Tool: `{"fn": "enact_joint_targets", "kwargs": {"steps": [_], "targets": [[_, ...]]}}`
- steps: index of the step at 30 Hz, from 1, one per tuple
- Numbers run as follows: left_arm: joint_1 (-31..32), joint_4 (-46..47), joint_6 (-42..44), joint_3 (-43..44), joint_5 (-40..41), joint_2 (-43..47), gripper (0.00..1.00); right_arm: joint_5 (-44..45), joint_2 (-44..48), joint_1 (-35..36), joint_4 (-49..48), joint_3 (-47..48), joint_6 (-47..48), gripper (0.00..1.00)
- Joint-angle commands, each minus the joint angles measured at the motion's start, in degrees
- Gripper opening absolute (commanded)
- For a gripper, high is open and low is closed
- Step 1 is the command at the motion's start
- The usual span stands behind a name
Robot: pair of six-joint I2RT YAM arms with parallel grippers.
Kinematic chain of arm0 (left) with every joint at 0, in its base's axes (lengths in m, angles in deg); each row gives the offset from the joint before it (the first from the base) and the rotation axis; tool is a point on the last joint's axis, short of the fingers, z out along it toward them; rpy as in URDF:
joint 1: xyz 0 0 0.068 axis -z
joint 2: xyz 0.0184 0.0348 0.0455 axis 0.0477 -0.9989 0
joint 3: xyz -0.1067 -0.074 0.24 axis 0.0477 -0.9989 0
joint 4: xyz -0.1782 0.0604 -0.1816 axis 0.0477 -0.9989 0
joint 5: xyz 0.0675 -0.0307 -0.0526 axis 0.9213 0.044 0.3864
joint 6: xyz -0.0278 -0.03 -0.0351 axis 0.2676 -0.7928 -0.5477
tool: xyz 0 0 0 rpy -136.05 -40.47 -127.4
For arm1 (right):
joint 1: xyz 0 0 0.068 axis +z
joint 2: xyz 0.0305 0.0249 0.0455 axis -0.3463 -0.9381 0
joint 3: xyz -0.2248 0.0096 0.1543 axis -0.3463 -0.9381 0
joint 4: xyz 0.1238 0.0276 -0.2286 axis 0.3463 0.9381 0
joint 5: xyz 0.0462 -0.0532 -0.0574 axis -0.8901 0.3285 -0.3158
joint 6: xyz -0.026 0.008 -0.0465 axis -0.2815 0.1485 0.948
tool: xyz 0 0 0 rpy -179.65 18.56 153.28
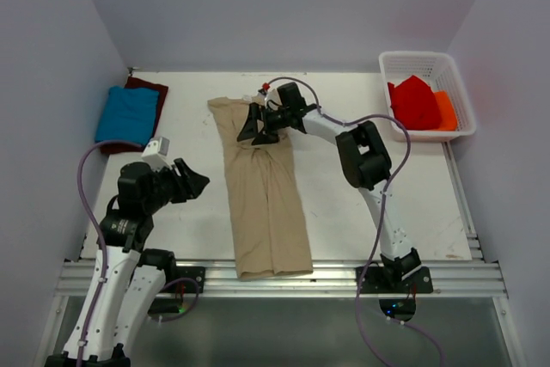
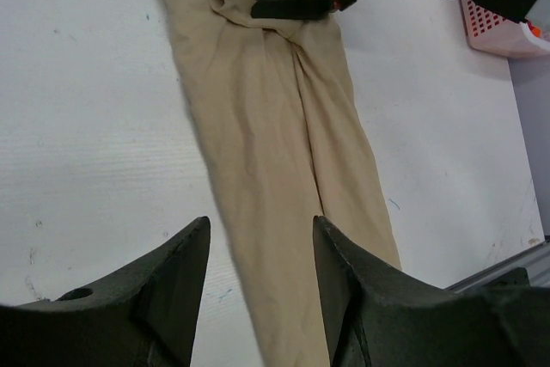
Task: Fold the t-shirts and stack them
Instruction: Fold the tshirt
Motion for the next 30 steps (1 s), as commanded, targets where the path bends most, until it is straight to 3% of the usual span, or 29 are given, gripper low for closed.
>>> {"fn": "enact_joint_targets", "kwargs": {"steps": [1, 3, 7, 8, 13, 20, 24, 25, 30], "targets": [[0.0, 4.4, -1.1, -1.6, -2.0, 0.8, 0.55, 2.1, 15.5, -0.2, -6.6, -7.2, 2.5, 0.96], [0.1, 5.2, -0.7, -2.6, -4.6, 0.4, 0.56, 5.1, 24.5, 0.0, -6.3, -14.1, 4.6, 0.96], [0.8, 2.6, -0.1, -3.6, -7.4, -2.9, 0.55, 15.7, 36.5, 0.8, 5.3, -23.3, 11.1, 0.96], [3.4, 1.9, -0.4, -3.2, -6.3, -3.2, 0.55, 23.5, 38.5, 1.4, 7.8, -27.3, 13.5, 0.96], [12.9, 0.5, -7.6, -6.1, -2.4, -5.6, 0.54, 39.5, 52.3, 6.7, 12.4, -43.5, 12.9, 0.96], [41.0, 2.1, -26.8, -14.3, 7.4, -7.6, 0.54, 44.7, 66.9, 12.4, 13.3, -64.8, 5.2, 0.95], [57.3, -2.1, -39.5, -14.6, 15.1, -9.0, 0.54, 44.3, 75.9, 13.8, 16.2, -70.5, 2.4, 0.95], [63.7, -3.6, -41.8, -13.2, 16.6, -10.7, 0.54, 44.1, 77.9, 14.0, 17.6, -72.1, 1.6, 0.95], [77.2, -9.2, -51.8, -9.1, 20.8, -19.3, 0.55, 41.2, 86.6, 14.1, 21.2, -75.9, -0.9, 0.96]]}}
